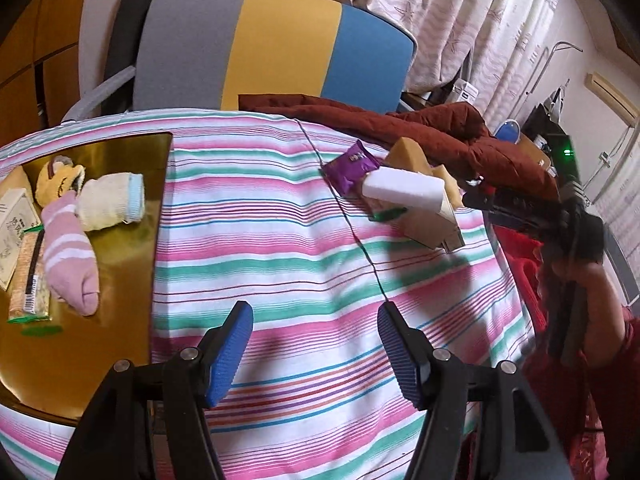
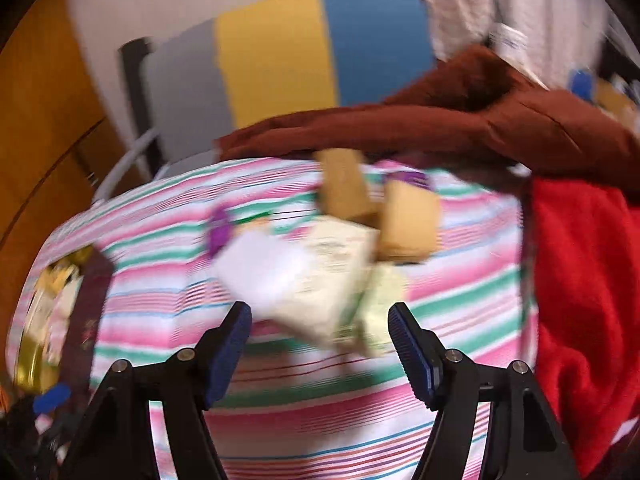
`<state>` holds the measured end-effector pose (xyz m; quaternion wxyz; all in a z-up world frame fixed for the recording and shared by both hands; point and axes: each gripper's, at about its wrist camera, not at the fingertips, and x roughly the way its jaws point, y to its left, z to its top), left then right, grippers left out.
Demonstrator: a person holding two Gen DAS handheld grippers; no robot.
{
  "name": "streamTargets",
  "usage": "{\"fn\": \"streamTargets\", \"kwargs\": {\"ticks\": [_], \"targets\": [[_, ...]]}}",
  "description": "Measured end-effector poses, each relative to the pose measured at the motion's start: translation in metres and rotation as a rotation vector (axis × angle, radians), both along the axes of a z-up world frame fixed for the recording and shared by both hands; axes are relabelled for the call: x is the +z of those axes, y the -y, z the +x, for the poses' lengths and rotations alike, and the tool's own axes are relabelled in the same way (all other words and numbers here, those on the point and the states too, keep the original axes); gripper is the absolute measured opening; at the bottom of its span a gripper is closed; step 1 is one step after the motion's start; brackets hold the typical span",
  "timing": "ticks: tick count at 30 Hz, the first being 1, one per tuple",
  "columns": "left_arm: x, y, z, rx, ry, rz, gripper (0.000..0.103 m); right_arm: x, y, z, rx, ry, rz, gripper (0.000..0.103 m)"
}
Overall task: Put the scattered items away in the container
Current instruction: 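Move both grippers back toward the remaining items on the bed, then grasp the white foam block with the left gripper while the right gripper grasps the small green-labelled box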
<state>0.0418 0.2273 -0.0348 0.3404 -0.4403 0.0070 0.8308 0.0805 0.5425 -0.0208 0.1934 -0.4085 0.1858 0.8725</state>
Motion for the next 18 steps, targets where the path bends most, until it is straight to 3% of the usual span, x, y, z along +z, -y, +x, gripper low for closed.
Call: {"fn": "streamTargets", "kwargs": {"ticks": [5,9,18], "targets": [[-0.002,-0.006,0.003,-0.016,0.003,-0.011,0.066,-0.029,-0.037,-0.009,-0.047,0.046,-0.092,0.072],[-0.004,-0.01,0.003,-0.025,0.002,-0.02,0.066,-0.037,-0.048,-0.012,-0.076,-0.01,-0.148,0.075],[-0.013,-0.026,-0.003,-0.032,0.045,-0.026,0.066,-0.043,-0.033,-0.024,0.051,-0.044,-0.239,0.075]]}}
